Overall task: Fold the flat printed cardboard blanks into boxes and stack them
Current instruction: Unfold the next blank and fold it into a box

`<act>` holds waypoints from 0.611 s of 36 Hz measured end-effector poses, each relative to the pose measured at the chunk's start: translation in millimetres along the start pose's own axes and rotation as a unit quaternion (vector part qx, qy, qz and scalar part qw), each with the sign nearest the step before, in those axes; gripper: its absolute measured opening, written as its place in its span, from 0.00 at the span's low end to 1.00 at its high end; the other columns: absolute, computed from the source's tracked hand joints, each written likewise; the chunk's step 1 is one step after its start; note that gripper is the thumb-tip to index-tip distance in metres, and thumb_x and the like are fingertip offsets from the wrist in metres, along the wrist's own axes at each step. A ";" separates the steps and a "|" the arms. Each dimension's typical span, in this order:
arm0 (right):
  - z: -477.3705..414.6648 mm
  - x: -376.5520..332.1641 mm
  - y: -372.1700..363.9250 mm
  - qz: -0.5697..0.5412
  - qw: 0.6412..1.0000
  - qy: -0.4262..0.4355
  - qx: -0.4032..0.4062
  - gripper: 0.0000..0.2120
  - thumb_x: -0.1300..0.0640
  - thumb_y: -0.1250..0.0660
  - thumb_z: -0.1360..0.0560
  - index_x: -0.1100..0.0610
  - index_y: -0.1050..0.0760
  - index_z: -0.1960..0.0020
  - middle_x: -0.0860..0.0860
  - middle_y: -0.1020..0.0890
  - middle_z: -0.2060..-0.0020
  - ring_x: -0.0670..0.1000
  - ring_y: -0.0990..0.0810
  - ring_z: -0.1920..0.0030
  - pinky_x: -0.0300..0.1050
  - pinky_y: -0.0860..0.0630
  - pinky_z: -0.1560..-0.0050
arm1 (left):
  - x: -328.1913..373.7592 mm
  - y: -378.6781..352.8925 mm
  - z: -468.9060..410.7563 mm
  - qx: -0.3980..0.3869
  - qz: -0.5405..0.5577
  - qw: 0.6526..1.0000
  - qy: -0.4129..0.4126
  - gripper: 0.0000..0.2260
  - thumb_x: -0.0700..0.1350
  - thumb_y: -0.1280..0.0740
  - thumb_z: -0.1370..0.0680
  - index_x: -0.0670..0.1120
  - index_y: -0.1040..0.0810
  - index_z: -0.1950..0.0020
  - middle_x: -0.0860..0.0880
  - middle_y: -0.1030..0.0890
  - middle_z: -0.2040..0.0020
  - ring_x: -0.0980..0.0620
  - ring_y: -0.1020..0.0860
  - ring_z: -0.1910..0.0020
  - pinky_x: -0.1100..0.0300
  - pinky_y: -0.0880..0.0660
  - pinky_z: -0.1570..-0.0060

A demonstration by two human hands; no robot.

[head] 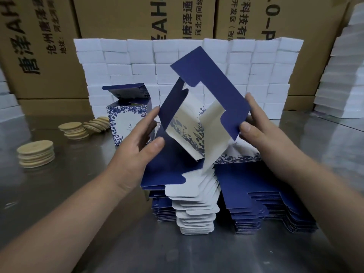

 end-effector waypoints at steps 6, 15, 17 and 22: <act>-0.2 -9.1 -2.7 -0.022 0.999 0.044 -0.007 0.45 0.36 0.39 0.35 0.40 0.58 0.25 0.34 0.38 0.29 0.34 0.34 0.33 0.31 0.32 0.40 | 5.1 -2.7 2.3 0.009 -0.023 0.999 -0.022 0.23 0.56 0.36 0.33 0.59 0.32 0.38 0.61 0.27 0.37 0.63 0.29 0.36 0.64 0.32 0.36; 2.3 -10.1 -5.8 0.086 0.995 0.051 0.011 0.50 0.37 0.32 0.38 0.37 0.57 0.25 0.33 0.33 0.31 0.37 0.30 0.35 0.43 0.32 0.37 | 3.1 1.5 3.4 0.048 -0.045 0.997 -0.040 0.17 0.58 0.37 0.34 0.55 0.27 0.47 0.62 0.21 0.51 0.58 0.22 0.49 0.65 0.28 0.46; 3.5 -9.9 -7.1 0.088 0.995 0.050 0.006 0.49 0.38 0.32 0.38 0.33 0.58 0.26 0.29 0.31 0.34 0.36 0.31 0.34 0.45 0.34 0.33 | 2.6 1.7 3.7 0.052 -0.052 0.997 -0.037 0.18 0.59 0.37 0.34 0.56 0.27 0.47 0.61 0.22 0.49 0.58 0.22 0.48 0.65 0.28 0.45; 7.2 -16.2 -7.0 0.074 0.995 0.058 0.038 0.46 0.43 0.31 0.37 0.26 0.59 0.31 0.28 0.33 0.34 0.36 0.22 0.46 0.26 0.28 0.53 | 4.1 1.0 2.7 0.061 -0.027 0.997 -0.041 0.24 0.58 0.36 0.35 0.57 0.33 0.41 0.68 0.24 0.46 0.66 0.25 0.43 0.67 0.27 0.47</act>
Point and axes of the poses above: each hand's wrist, its own z-axis away from the middle knuckle, its own y-axis out of the back of the hand, x = y × z, the point moved 4 cm from there along -z, towards the middle knuckle
